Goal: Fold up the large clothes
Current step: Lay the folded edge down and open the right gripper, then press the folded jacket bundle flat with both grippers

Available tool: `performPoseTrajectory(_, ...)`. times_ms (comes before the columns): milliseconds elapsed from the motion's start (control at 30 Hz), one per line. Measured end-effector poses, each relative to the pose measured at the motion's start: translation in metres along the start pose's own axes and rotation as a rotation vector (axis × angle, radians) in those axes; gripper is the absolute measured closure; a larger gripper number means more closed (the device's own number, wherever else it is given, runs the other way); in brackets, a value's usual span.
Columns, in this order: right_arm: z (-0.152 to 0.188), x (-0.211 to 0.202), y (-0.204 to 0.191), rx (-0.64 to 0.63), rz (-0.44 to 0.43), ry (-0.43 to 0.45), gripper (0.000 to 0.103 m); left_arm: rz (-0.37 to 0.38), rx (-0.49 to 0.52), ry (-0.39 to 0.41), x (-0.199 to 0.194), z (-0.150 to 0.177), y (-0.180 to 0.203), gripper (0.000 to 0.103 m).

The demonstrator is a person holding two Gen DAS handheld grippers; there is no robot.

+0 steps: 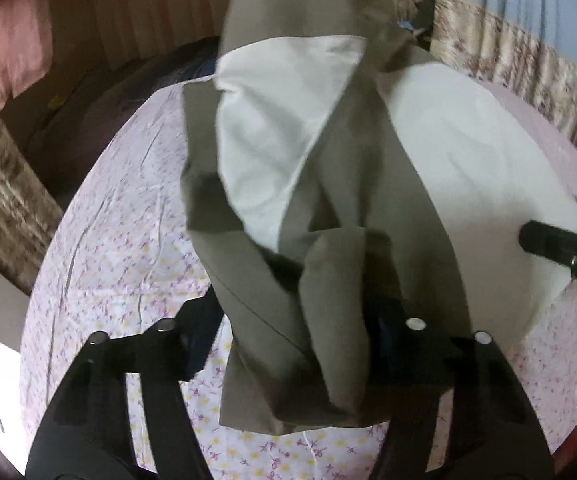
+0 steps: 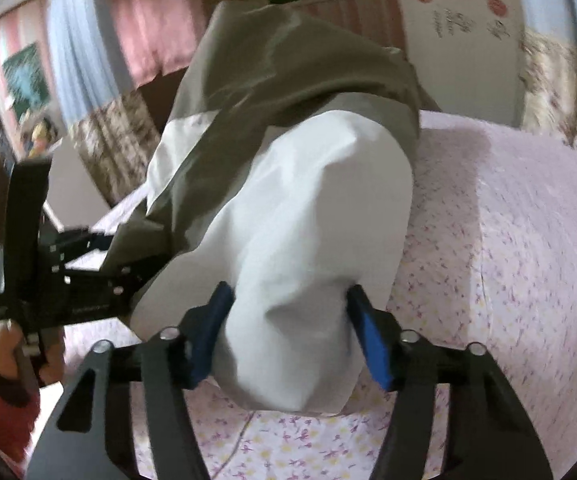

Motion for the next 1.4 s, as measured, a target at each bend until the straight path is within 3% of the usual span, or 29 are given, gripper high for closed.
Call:
performPoseTrajectory(300, -0.014, -0.02, 0.001, -0.144, 0.0, 0.02, 0.062, 0.01, 0.036, 0.019, -0.005, -0.015, 0.029, 0.059)
performPoseTrajectory(800, -0.01, -0.02, 0.001, -0.208, -0.034, -0.039, 0.063, -0.029, 0.053, 0.005, 0.002, -0.016, 0.039, 0.059)
performPoseTrajectory(1400, -0.012, -0.015, 0.002, -0.143, 0.019, -0.07, 0.061, 0.015, -0.072, -0.04, 0.006, -0.014, 0.023, 0.056)
Point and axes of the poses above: each gripper's, at about its wrist camera, not at the fingertips, and x roughly the way its jaws point, y to its right, z to its underside, the point moved 3 cm from there along x, roughly the way its jaws point, and after that the axes turned 13 degrees about y, right-handed, at the moved point
